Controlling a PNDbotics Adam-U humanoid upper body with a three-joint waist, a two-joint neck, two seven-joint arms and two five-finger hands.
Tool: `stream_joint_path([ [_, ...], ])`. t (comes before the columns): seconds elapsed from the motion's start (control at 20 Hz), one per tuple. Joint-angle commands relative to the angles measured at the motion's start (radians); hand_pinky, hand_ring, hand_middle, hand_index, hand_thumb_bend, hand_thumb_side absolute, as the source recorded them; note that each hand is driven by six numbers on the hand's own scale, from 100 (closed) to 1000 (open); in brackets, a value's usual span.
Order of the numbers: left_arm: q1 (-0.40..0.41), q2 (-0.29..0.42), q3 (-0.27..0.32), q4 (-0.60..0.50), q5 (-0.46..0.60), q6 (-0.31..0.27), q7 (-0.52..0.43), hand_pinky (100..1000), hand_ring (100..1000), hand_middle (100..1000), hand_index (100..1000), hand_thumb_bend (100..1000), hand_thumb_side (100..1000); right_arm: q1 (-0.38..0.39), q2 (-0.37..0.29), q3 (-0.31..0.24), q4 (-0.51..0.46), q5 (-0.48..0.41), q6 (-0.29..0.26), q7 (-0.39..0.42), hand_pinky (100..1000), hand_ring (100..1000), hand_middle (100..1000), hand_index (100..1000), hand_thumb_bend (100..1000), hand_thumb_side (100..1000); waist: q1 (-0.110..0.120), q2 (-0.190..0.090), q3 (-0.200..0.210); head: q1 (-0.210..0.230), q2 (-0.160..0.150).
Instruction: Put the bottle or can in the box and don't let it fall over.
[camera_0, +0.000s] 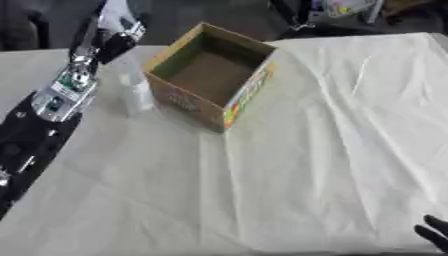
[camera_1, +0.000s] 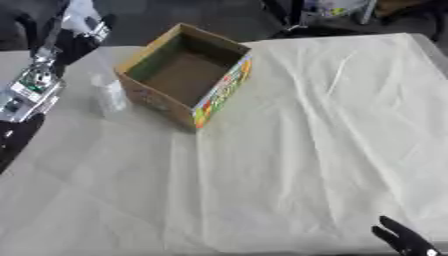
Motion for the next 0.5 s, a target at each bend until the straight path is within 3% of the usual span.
stream_joint_path([
  [0.05, -0.021, 0.045, 0.006, -0.007, 0.002, 0.003, 0.007, 1000, 1000, 858, 941, 464, 542, -0.004, 0.001, 0.002, -0.016, 0.004, -0.008, 0.004, 644, 1000, 1000, 1000, 100, 470, -0.001, -0.005, -0.002, 0.003, -0.011],
  [0.5, -0.027, 0.05, 0.003, -0.004, 0.004, 0.009, 0.009, 1000, 1000, 854, 939, 458, 543, -0.005, 0.002, 0.003, -0.016, 0.005, -0.008, 0.004, 644, 1000, 1000, 1000, 100, 470, -0.002, -0.004, -0.004, 0.003, -0.014],
])
